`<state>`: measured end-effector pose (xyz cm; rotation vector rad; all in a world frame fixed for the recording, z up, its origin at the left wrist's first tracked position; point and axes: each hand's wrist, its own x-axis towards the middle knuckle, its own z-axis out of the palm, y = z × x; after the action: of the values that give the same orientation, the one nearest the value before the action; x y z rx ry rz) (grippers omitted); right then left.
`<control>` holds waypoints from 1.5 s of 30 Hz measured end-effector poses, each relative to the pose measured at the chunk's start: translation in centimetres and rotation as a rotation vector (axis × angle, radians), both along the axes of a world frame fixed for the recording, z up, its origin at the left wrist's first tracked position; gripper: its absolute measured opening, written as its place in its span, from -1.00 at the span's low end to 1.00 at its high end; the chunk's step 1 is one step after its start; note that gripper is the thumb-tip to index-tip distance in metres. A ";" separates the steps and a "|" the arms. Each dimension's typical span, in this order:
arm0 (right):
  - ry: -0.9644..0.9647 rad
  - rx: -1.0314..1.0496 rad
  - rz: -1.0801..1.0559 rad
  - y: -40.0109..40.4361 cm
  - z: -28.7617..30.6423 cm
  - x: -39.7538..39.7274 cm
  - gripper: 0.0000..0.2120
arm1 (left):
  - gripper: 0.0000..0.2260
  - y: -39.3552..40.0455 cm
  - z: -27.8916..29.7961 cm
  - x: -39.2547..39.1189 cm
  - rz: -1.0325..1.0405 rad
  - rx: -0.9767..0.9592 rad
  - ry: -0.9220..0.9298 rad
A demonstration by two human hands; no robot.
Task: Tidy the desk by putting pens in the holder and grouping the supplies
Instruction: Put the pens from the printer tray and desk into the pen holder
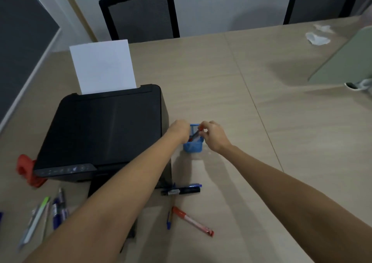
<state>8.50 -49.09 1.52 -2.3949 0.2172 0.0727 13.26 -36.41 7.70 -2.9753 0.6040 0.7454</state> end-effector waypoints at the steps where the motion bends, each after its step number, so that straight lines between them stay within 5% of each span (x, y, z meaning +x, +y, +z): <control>1: -0.024 -0.001 -0.008 -0.1 0.1 -0.3 -0.78 | -0.72 0.4 0.3 -0.4 0.011 -0.040 -0.013; 5: -0.255 -0.020 -0.121 0.6 0.1 -4.2 -0.79 | -0.73 3.4 2.7 -3.5 0.030 -0.312 -0.075; 8: -0.212 -0.080 0.106 2.5 -1.5 -8.4 -0.90 | -0.89 7.3 3.8 -7.6 0.004 -0.472 0.025; 11: 0.086 -0.147 0.346 5.3 -4.0 -11.2 -0.81 | -0.90 11.3 1.8 -12.0 0.000 -0.315 0.278; 14: 0.203 -0.258 0.344 7.6 -6.1 -12.3 -0.74 | -0.82 13.8 -3.4 -14.7 0.106 -0.115 0.405; 24: 0.064 -0.634 0.322 7.1 -8.6 -15.1 -0.72 | -0.72 12.9 -10.1 -16.4 0.265 -0.027 0.218; 28: -0.006 -0.488 0.240 4.7 -7.6 -16.8 -0.88 | -0.75 12.8 -10.1 -17.1 0.256 0.029 0.207; 31: -0.127 -0.281 0.071 2.6 -4.3 -17.4 -0.78 | -0.72 12.6 -7.9 -17.7 0.187 -0.006 0.195; 37: -0.341 -0.134 -0.230 -1.1 1.5 -12.0 -0.88 | -0.81 10.2 2.1 -15.6 0.097 -0.204 0.005; 41: -0.255 -0.172 -0.176 -1.6 3.2 -6.4 -0.84 | -0.83 6.9 6.1 -10.1 0.143 -0.271 -0.203; 45: -0.131 -0.306 0.038 -1.2 3.9 -2.9 -0.75 | -0.75 3.6 5.9 -5.6 0.145 -0.198 -0.182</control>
<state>5.64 -50.31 5.39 -2.6964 0.1287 -0.1068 7.69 -32.81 13.60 -3.2492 0.4818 0.4351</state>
